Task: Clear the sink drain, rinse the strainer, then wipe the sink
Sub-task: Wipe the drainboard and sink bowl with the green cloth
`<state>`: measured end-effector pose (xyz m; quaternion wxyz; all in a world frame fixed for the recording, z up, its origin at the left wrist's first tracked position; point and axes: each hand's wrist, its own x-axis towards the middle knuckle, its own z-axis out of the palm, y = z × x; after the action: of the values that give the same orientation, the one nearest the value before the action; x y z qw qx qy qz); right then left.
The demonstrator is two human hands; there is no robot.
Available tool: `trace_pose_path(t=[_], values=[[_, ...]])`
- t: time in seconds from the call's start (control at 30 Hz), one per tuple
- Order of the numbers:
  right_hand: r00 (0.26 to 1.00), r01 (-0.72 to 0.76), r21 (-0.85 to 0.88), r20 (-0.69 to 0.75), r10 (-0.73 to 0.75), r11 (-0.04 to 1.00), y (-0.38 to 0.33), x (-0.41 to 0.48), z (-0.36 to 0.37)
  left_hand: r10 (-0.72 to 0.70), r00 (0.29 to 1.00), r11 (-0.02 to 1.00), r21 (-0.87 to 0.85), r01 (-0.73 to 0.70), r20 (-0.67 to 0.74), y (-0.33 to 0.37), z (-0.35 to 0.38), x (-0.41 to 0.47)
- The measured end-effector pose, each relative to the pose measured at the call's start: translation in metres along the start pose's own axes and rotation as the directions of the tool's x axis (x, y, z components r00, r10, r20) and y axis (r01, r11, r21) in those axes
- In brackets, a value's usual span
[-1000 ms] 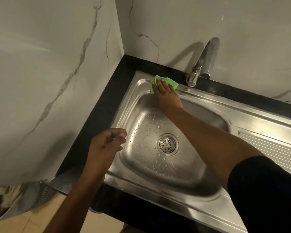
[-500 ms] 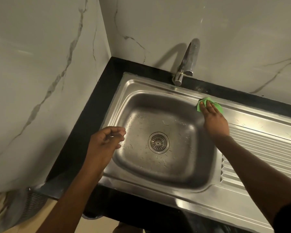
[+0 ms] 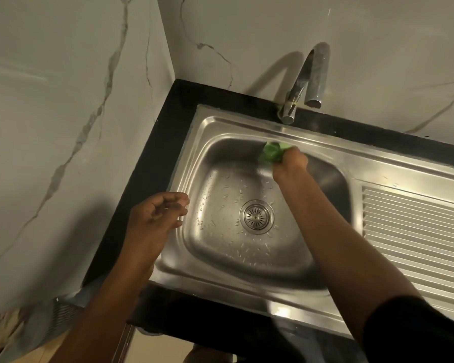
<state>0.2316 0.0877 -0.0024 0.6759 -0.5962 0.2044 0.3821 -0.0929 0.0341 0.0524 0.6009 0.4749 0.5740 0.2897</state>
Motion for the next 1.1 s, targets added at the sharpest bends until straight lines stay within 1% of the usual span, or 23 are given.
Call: trace_pose_path(t=[0.03, 0.1, 0.17, 0.2, 0.23, 0.3, 0.37, 0.43, 0.47, 0.5, 0.53, 0.57, 0.6, 0.63, 0.67, 0.7, 0.73, 0.77, 0.8, 0.9, 0.97, 1.03, 1.1], values=[[0.999, -0.037, -0.028, 0.018, 0.037, 0.999, 0.003, 0.004, 0.013, -0.003, 1.0, 1.0, -0.005, 0.003, -0.01, -0.001, -0.004, 0.001], [0.99, -0.131, -0.151, 0.026, 0.136, 0.98, 0.014, 0.011, 0.034, -0.018, 1.0, 1.0, -0.01, 0.018, -0.025, -0.003, -0.009, 0.002], [0.983, -0.153, -0.3, 0.055, 0.177, 0.942, 0.03, 0.01, 0.049, -0.036, 0.999, 0.999, -0.01, 0.036, -0.027, -0.004, -0.009, 0.002], [0.975, -0.146, -0.356, 0.104, 0.194, 0.923, 0.04, 0.006, 0.057, -0.042, 0.999, 0.999, -0.012, 0.042, -0.024, -0.003, -0.009, 0.002], [0.954, -0.139, -0.399, 0.193, 0.231, 0.906, 0.053, 0.001, 0.065, -0.045, 0.999, 0.999, -0.015, 0.045, -0.021, -0.003, -0.008, 0.002], [0.878, -0.015, -0.528, 0.399, 0.264, 0.849, 0.08, -0.016, 0.076, -0.049, 0.999, 0.999, -0.013, 0.049, -0.02, -0.002, -0.007, 0.0], [0.827, 0.18, -0.676, 0.498, 0.262, 0.715, 0.101, -0.029, 0.079, -0.046, 0.999, 0.999, -0.002, 0.046, -0.022, -0.001, -0.008, -0.001], [0.798, 0.344, -0.754, 0.549, 0.249, 0.56, 0.113, -0.032, 0.07, -0.04, 0.999, 0.999, -0.01, 0.04, -0.025, 0.0, -0.009, -0.002], [0.781, 0.421, -0.781, 0.571, 0.252, 0.462, 0.116, -0.036, 0.063, -0.038, 0.999, 0.999, -0.016, 0.038, -0.026, 0.001, -0.008, -0.002], [0.769, 0.479, -0.804, 0.578, 0.272, 0.354, 0.122, -0.039, 0.053, -0.038, 0.999, 0.999, -0.021, 0.037, -0.026, 0.001, -0.007, -0.002], [0.756, 0.502, -0.822, 0.568, 0.327, 0.267, 0.129, -0.044, 0.041, -0.038, 0.999, 0.999, -0.026, 0.038, -0.024, 0.002, -0.004, -0.001], [0.722, 0.516, -0.831, 0.552, 0.417, 0.207, 0.138, -0.051, 0.027, -0.042, 0.999, 0.999, -0.029, 0.041, -0.022, 0.002, -0.002, -0.001], [0.667, 0.544, -0.827, 0.529, 0.525, 0.142, 0.149, -0.06, 0.013, -0.043, 0.999, 0.999, -0.03, 0.042, -0.019, 0.003, -0.001, 0.0], [0.607, 0.592, -0.804, 0.495, 0.621, 0.061, 0.161, -0.067, -0.002, -0.04, 0.999, 0.999, -0.029, 0.04, -0.016, 0.003, 0.0, 0.0], [0.567, 0.652, -0.757, 0.448, 0.692, -0.044, 0.173, -0.072, -0.018, -0.034, 0.999, 0.999, -0.026, 0.034, -0.013, 0.004, 0.0, 0.0], [0.547, 0.708, -0.692, 0.412, 0.729, -0.141, 0.182, -0.077, -0.031, -0.026, 1.0, 0.999, -0.022, 0.025, -0.015, 0.005, 0.0, 0.0], [0.558, 0.737, -0.643, 0.401, 0.727, -0.21, 0.187, -0.08, -0.043, -0.017, 1.0, 1.0, -0.023, 0.017, -0.019, 0.006, 0.001, 0.0], [0.579, 0.734, -0.632, 0.39, 0.716, -0.249, 0.191, -0.08, -0.05, -0.012, 1.0, 1.0, -0.028, 0.011, -0.025, 0.006, 0.0, -0.001], [0.587, 0.74, -0.613, 0.389, 0.71, -0.275, 0.191, -0.081, -0.057, -0.01, 1.0, 1.0, -0.03, 0.009, -0.029, 0.007, 0.001, -0.001], [0.544, 0.805, -0.486, 0.376, 0.75, -0.34, 0.179, -0.079, -0.066, -0.018, 0.999, 1.0, -0.011, 0.017, -0.027, 0.01, 0.006, -0.004], [0.51, 0.819, -0.47, 0.334, 0.792, -0.329, 0.168, -0.075, -0.073, -0.018, 1.0, 1.0, 0.0, 0.018, -0.024, 0.012, 0.008, -0.006], [0.483, 0.816, -0.492, 0.292, 0.825, -0.303, 0.152, -0.067, -0.086, -0.015, 1.0, 1.0, 0.002, 0.015, -0.019, 0.012, 0.008, -0.007], [0.487, 0.81, -0.487, 0.246, 0.838, -0.327, 0.133, -0.057, -0.105, -0.014, 1.0, 1.0, 0.002, 0.014, -0.014, 0.011, 0.009, -0.007]])
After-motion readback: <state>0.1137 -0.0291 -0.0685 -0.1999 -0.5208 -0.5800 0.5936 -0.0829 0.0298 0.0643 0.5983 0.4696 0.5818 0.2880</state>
